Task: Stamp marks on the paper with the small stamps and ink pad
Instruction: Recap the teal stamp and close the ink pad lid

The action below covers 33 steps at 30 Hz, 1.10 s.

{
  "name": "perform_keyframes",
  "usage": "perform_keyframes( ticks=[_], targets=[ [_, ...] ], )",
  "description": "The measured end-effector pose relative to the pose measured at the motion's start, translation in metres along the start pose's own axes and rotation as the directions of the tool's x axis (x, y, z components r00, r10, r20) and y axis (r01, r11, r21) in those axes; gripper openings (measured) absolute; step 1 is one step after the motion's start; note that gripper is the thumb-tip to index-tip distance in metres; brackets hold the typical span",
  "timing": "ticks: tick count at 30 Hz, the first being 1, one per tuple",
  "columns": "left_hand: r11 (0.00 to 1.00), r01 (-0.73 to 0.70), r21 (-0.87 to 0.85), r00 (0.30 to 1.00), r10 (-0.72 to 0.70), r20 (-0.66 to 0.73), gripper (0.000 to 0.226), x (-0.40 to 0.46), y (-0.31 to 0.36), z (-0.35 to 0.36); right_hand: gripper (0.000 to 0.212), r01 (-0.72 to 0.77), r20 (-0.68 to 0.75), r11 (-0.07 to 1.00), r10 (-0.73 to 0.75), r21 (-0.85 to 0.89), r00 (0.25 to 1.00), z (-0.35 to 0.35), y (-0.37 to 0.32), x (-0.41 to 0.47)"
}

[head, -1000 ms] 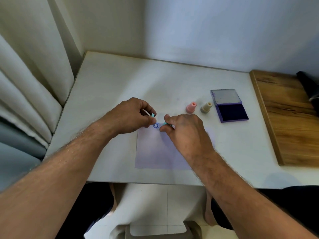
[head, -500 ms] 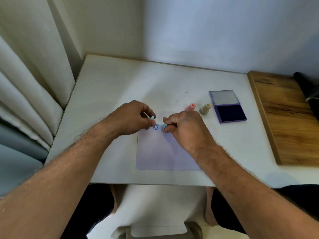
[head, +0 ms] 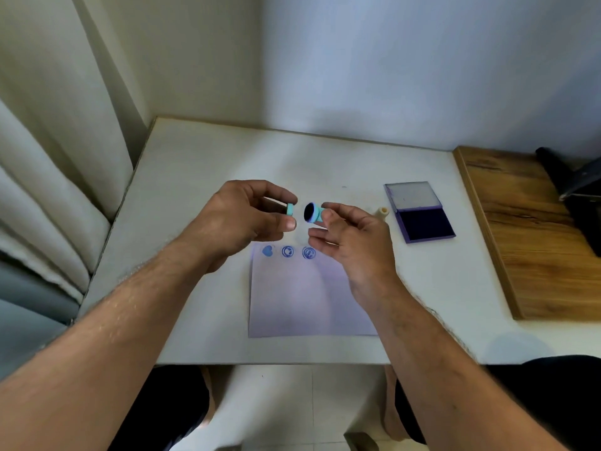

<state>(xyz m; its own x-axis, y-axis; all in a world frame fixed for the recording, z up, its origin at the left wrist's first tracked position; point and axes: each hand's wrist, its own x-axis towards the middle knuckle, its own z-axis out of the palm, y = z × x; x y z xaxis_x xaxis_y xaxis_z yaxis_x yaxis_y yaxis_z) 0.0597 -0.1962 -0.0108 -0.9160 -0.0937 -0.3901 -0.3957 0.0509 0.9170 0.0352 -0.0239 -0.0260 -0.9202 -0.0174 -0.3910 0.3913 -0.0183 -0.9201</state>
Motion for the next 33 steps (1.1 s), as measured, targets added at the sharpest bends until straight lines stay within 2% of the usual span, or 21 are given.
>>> perform_keyframes(
  ticks=[11,20,24,29,33],
  targets=[
    [0.999,-0.03,-0.039,0.999,0.03,-0.015,0.03,0.001,-0.001,0.003,0.01,0.016,0.106,1.0,-0.015,-0.006,0.994,0.005,0.004,-0.003],
    [0.999,-0.008,-0.038,0.999,0.007,-0.032,0.025,0.001,0.0,0.003,0.021,0.166,0.172,0.982,-0.149,-0.093,0.974,-0.001,0.001,-0.002],
    [0.997,-0.06,-0.053,0.998,0.059,-0.023,0.024,0.0,-0.001,0.002,0.015,0.175,0.149,0.981,-0.161,-0.086,0.976,0.0,0.0,-0.001],
    [0.984,-0.173,-0.047,0.984,0.171,-0.051,0.025,0.0,-0.003,0.004,0.013,0.102,0.16,0.995,-0.098,-0.018,0.982,0.001,-0.01,0.001],
    [0.963,-0.269,0.016,0.959,0.27,-0.09,0.029,0.002,-0.005,0.007,0.026,0.054,0.177,0.998,-0.046,-0.039,0.983,0.0,-0.017,0.004]
  ],
)
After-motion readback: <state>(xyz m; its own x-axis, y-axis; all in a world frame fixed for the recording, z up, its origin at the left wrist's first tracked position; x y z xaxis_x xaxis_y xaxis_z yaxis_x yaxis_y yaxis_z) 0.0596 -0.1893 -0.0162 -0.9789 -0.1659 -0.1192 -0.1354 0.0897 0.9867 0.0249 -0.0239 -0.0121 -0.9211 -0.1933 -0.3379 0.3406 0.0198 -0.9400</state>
